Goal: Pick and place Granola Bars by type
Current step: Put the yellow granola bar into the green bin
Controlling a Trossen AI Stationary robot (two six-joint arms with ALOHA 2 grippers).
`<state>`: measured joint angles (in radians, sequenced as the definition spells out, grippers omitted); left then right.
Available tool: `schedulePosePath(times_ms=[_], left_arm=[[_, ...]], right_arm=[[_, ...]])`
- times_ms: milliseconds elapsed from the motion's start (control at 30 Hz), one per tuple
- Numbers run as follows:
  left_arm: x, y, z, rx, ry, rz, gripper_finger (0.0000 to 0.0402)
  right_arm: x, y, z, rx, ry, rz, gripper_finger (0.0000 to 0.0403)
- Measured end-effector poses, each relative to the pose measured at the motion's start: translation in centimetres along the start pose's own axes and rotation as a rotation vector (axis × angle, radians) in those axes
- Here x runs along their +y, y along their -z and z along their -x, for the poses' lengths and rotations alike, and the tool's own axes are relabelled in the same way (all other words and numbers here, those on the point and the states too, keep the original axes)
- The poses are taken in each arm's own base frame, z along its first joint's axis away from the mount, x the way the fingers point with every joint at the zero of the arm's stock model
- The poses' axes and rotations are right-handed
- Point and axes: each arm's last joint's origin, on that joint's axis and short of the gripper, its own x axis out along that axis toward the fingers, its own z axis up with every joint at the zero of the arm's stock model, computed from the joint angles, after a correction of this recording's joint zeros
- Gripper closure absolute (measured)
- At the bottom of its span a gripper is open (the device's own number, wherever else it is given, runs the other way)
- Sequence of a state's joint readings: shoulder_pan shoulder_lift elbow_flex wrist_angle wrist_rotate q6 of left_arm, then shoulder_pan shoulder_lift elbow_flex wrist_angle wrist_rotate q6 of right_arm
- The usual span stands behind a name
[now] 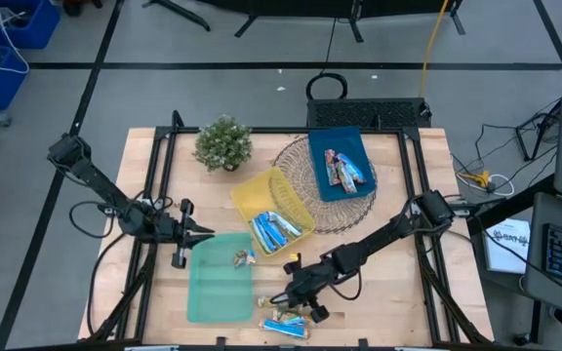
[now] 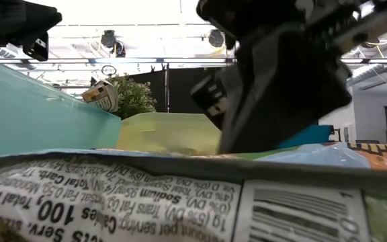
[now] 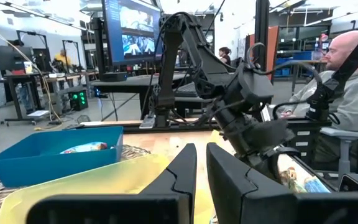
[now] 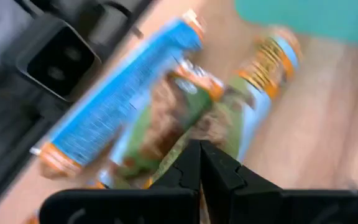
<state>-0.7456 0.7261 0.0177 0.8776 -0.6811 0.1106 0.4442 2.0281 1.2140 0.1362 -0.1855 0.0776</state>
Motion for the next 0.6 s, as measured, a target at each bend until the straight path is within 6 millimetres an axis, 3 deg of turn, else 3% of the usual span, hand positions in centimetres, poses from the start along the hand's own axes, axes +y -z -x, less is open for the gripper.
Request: schedulePosePath(times_ms=[600], left_arm=[[0.0, 0.0, 0.0, 0.000, 0.000, -0.019, 0.0362]], right_arm=[[1.2, 3.2, 1.2, 0.370, 0.107, -0.265, 0.0403]])
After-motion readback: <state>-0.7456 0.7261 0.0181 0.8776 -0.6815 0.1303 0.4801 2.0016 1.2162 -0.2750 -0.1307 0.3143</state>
